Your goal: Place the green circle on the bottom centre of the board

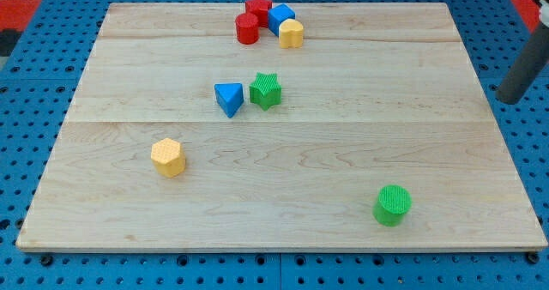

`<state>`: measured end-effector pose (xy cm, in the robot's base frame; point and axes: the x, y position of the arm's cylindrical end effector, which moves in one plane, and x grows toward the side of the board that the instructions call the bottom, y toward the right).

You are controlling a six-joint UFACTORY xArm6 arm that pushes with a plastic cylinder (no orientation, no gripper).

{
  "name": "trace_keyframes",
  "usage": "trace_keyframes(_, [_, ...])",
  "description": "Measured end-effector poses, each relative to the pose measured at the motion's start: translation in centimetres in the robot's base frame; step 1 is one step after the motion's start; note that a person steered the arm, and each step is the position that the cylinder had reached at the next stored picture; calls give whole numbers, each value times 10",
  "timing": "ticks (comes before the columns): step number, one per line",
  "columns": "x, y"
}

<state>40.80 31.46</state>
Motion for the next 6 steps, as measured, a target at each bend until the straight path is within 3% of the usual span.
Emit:
trace_keyframes(1, [0, -13])
trace_keyframes(2, [56, -86])
trace_keyframes(4, [139, -100])
trace_keyframes(5, [158, -157])
trace_keyframes(6, [171, -132])
